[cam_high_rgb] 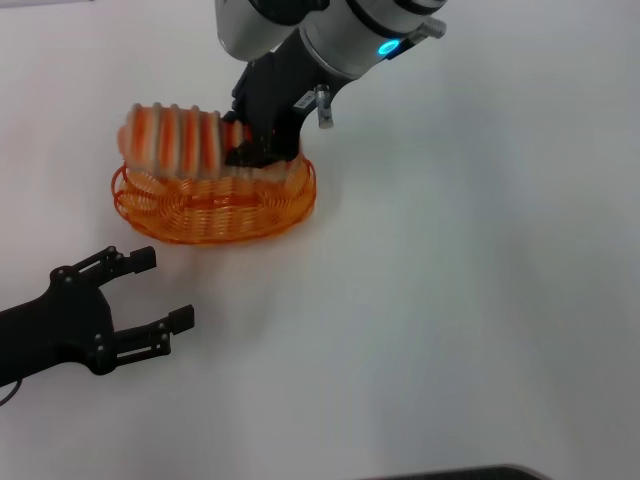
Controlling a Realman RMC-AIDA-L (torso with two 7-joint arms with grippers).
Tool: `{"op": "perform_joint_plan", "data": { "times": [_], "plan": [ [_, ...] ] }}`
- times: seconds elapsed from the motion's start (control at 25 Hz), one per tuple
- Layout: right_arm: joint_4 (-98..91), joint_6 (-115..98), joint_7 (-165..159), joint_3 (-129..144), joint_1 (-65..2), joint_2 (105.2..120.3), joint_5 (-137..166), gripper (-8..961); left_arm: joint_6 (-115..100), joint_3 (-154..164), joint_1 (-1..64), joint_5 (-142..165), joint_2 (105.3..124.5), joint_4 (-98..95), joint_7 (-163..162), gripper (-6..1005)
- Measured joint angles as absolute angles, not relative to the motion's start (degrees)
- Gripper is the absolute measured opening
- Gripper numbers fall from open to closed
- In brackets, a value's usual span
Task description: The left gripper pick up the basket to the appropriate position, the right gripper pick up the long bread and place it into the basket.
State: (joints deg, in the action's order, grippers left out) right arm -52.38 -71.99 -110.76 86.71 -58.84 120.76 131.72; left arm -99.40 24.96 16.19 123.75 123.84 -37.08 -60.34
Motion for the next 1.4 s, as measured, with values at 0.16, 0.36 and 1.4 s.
{"op": "perform_joint_plan", "data": {
  "times": [0.16, 0.36, 1.4],
  "plan": [
    [-52.33, -71.82, -111.01, 86.74, -58.65, 120.71, 131.07, 408, -99.33, 24.95, 16.17, 123.71, 123.84, -37.02, -60.29, 893],
    [-52.23, -71.14, -111.16, 86.75, -57.81, 120.76, 131.02, 512, -99.26, 24.95, 16.22, 123.64, 123.84, -37.0, -60.25, 894],
    [-51.39, -83.7, -85.67, 70.22, -23.45, 119.99, 91.12, 956, -98.41, 24.54, 16.59, 123.5, 123.75, -36.91, -60.09, 893]
  ]
}}
